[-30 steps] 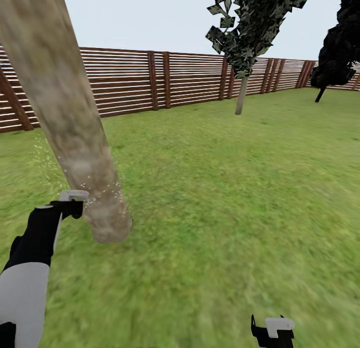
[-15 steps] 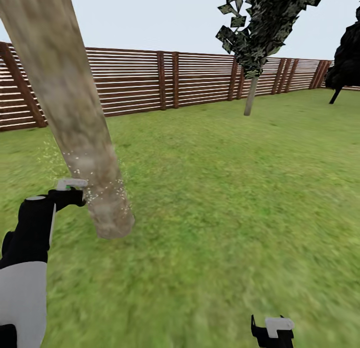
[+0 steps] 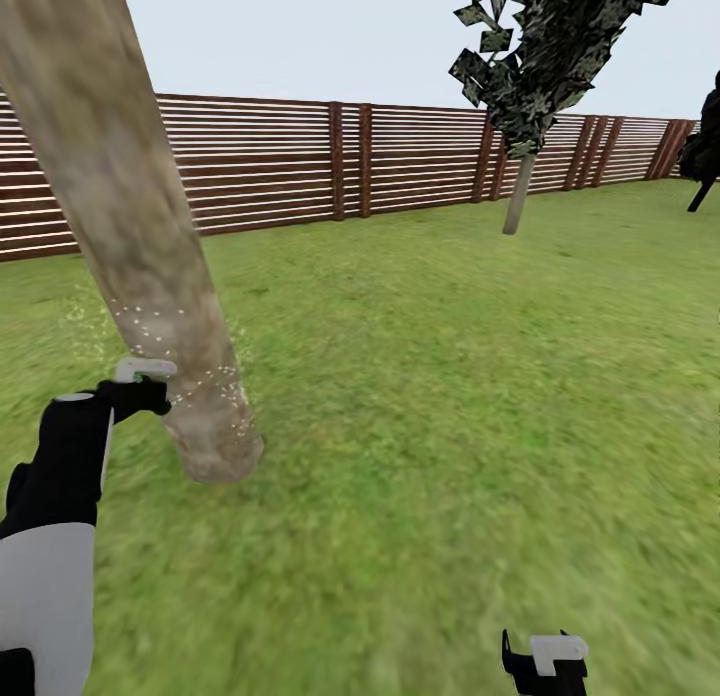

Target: In the garden, pick up the pesticide atomizer on the floor and spray pesticide onto both trees until each tree trunk is fully covered.

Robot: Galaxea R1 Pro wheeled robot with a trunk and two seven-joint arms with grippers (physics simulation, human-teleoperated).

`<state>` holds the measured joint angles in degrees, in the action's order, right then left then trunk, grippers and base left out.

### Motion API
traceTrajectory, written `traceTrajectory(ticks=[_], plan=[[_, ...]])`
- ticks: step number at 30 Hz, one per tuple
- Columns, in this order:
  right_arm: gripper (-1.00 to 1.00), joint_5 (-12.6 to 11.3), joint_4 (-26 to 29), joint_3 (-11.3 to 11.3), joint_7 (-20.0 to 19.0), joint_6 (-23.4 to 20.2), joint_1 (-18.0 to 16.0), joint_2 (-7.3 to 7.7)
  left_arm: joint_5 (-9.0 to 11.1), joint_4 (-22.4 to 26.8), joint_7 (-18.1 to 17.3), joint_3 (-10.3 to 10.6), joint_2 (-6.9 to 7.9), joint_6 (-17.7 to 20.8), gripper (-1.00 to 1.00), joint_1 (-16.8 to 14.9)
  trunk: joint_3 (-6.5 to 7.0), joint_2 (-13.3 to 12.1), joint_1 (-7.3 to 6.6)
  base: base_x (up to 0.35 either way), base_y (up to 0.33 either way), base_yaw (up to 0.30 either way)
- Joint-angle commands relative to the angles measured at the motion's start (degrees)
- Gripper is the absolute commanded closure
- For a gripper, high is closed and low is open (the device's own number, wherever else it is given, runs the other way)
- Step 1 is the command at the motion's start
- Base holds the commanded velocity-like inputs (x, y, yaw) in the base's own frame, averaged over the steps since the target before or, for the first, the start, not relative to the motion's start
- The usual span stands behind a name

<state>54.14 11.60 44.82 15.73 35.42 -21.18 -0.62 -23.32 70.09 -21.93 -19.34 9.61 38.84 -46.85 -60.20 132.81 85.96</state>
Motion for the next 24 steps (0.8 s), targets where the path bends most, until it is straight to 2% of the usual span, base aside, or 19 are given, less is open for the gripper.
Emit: traceTrajectory(ticks=[1, 6, 9, 13, 17, 24], plan=[[-1.00, 0.00, 0.00, 0.00, 0.00, 0.00, 0.00, 0.00, -0.01, 0.09, 0.03, 0.00, 0.04, 0.05, 1.00, 0.00, 0.00, 0.00, 0.00, 0.034, -0.255, 0.000], [-1.00, 0.00, 0.00, 0.00, 0.00, 0.00, 0.00, 0.00, 0.02, -0.34, 0.11, -0.06, 0.11, 0.09, 1.00, 0.08, 0.00, 0.00, 0.00, 0.004, -0.271, 0.006], [-1.00, 0.00, 0.00, 0.00, 0.00, 0.00, 0.00, 0.00, 0.03, -3.61, 0.50, -0.41, 0.56, 0.03, 1.00, 0.09, 0.00, 0.00, 0.00, 0.033, -0.270, 0.225], [-1.00, 0.00, 0.00, 0.00, 0.00, 0.00, 0.00, 0.00, 0.15, -5.01, 4.71, -0.02, 0.28, 0.01, 1.00, 0.12, 0.00, 0.00, 0.00, 0.209, -0.209, 0.254], [-1.00, 0.07, 0.00, -0.06, 0.00, 0.00, 0.00, 0.00, 0.14, -5.06, 4.98, 0.05, 0.15, 0.01, 1.00, 0.10, 0.00, 0.00, 0.00, 0.226, -0.194, 0.047], [-1.00, 0.09, 0.00, 0.00, -0.05, 0.00, 0.00, 0.00, 0.15, -5.07, 4.99, 0.00, 0.19, 0.01, 1.00, 0.09, 0.00, 0.00, 0.00, 0.016, -0.268, 0.000]])
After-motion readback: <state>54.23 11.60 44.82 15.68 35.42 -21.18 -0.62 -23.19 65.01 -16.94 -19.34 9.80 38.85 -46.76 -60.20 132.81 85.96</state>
